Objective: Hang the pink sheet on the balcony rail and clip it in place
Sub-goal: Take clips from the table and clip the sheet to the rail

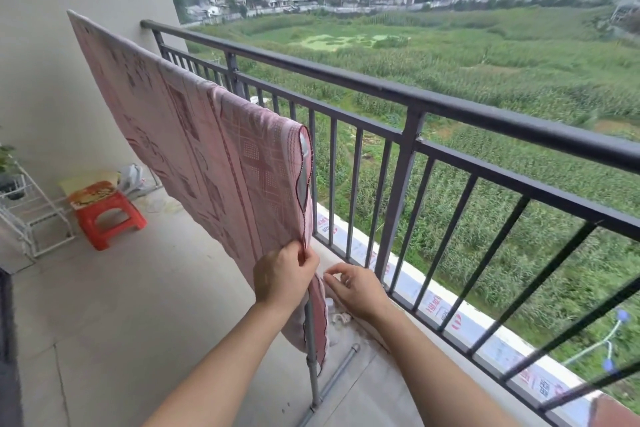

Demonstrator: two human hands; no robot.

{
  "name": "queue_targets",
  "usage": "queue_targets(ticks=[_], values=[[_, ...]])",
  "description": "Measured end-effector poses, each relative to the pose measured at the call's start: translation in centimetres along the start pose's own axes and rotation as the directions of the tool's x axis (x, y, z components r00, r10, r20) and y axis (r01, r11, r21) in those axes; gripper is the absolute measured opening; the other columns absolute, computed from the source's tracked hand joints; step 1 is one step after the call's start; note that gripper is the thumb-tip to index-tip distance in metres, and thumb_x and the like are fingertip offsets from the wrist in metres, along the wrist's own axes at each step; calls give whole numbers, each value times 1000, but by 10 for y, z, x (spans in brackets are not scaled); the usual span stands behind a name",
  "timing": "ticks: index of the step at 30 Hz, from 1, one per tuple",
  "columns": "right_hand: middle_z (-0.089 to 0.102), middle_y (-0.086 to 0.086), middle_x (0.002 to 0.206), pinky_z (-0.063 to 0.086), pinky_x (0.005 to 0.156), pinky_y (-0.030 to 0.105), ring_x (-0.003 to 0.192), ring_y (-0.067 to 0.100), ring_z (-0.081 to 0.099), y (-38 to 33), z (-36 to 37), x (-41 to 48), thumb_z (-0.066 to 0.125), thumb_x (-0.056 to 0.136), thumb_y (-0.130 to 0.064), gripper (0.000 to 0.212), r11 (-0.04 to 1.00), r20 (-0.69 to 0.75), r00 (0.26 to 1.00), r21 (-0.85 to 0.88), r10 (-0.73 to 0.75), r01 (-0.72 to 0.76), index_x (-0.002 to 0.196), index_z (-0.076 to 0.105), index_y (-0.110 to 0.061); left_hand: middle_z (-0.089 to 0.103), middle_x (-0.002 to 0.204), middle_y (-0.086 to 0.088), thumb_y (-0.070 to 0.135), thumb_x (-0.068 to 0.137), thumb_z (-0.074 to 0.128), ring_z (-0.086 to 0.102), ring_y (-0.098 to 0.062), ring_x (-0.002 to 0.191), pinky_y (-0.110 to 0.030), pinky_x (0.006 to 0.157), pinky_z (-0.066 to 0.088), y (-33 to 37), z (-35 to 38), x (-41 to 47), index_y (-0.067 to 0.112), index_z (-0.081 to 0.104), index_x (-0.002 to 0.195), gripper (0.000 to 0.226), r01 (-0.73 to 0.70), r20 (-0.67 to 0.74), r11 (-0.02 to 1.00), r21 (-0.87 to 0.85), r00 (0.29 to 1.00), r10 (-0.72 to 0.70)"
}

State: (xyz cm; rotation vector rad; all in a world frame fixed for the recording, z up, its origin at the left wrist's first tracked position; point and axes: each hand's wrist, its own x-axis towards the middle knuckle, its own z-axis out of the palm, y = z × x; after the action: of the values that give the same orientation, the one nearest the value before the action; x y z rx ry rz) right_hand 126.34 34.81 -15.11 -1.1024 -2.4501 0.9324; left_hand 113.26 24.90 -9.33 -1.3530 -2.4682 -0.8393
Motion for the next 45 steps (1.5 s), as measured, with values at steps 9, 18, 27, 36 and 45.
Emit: queue_targets(ticks=[9,18,27,36,45], values=[[63,18,88,55,73,37,81,27,66,3,-56,-8,43,106,-30,32,238,124,784,914,608,-329,100,55,-1,54,44,-6,23,81,37,49,-28,30,-23,36,33,8,-5,7,15,50,56,29,-259,-43,935,243,960,277],[46,-7,63,38,64,34,63,16,44,-32,-76,-23,36,100,-58,50,787,-238,906,599,349,-146,74,57,-21,54,45,-1,26,84,34,50,-27,32,-21,43,22,10,-7,4,18,50,60,30,-287,-45,917,279,949,311],[69,0,69,50,62,32,64,7,58,-77,-81,-32,67,94,-37,24,795,-386,922,568,29,213,90,72,-14,57,46,-4,20,74,65,52,-26,32,-23,33,36,16,-6,7,17,56,61,16,-297,22,907,299,952,305],[38,-1,53,25,51,21,52,14,34,-92,-75,-15,58,97,-44,51,927,-552,790,80,-265,366,64,49,-6,59,48,-4,18,65,78,55,-26,32,-25,33,41,14,-3,6,17,58,65,20,-326,15,895,306,941,337],[30,-3,51,20,51,19,48,10,29,-95,-65,-6,60,98,-40,54,928,-573,775,65,-266,366,59,34,-12,58,48,-2,23,80,45,56,-26,32,-26,33,41,11,0,7,17,57,64,21,-322,-3,903,286,942,337]])
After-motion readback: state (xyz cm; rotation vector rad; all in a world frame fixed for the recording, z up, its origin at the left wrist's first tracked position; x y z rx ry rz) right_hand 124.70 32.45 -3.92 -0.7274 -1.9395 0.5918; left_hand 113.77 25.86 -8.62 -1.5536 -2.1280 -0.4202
